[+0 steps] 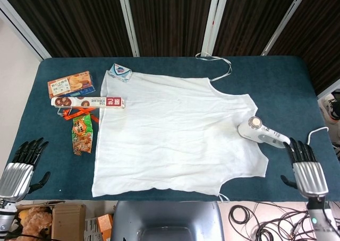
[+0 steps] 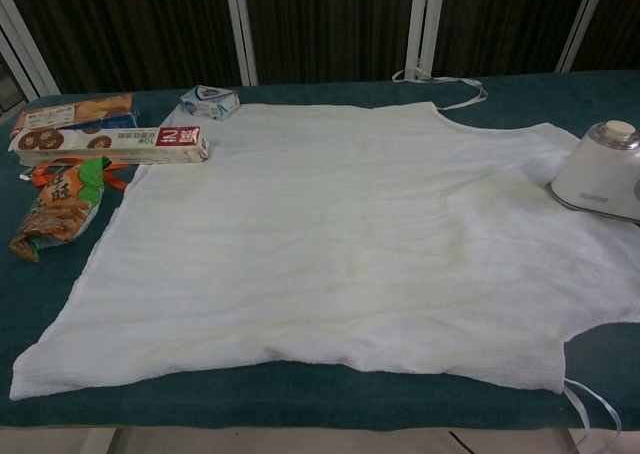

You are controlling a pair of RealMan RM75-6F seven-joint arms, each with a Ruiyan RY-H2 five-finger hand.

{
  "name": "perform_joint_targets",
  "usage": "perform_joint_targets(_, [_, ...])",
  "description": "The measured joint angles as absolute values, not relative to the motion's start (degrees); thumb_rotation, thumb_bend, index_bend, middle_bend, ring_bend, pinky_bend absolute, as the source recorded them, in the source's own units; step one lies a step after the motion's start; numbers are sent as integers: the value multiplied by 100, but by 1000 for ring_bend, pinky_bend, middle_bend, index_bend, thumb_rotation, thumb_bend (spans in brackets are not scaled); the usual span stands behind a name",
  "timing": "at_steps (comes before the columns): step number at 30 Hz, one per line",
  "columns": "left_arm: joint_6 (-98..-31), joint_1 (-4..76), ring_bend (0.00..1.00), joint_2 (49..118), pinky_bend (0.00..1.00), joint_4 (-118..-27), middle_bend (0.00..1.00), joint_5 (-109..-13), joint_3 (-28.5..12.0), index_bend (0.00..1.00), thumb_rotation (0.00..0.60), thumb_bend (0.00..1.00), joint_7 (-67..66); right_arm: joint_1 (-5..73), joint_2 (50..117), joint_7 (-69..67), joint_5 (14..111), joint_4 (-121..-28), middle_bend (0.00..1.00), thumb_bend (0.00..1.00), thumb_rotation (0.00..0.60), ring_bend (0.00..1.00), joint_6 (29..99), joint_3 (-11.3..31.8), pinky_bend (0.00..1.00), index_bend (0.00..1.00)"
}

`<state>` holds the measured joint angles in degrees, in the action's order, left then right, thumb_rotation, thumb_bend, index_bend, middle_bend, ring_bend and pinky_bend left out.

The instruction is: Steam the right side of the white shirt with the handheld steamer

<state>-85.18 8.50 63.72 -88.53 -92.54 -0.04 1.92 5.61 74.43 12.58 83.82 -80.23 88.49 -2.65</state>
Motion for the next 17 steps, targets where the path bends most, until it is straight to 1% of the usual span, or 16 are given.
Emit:
perform_joint_targets(2, [-8563, 838, 0, 6389, 28, -8811, 9, -9326, 26, 0, 600, 336, 208, 341, 7683, 1455, 8486, -7980, 0, 76, 600, 0, 9242, -306, 51, 0])
perform_joint_targets(6, [-8653, 816, 0, 6415, 28, -8788, 10, -9405, 45, 0, 600, 330, 199, 182, 7830, 1192, 8660, -7857, 0, 76, 600, 0, 9377, -322, 35, 0])
perform_joint_targets(10, [-8679, 801, 0, 6425, 28, -8770, 11, -9438, 62, 0, 600, 330, 216, 144, 7879, 691, 8791, -7703, 0, 76, 600, 0, 9310, -280, 32, 0])
perform_joint_targets(17, [-8622, 822, 0, 6427, 28, -8781, 17, -9403, 54, 0, 600, 328, 198, 265, 7823, 166, 8720, -7551, 0, 76, 600, 0, 8821, -125, 32, 0])
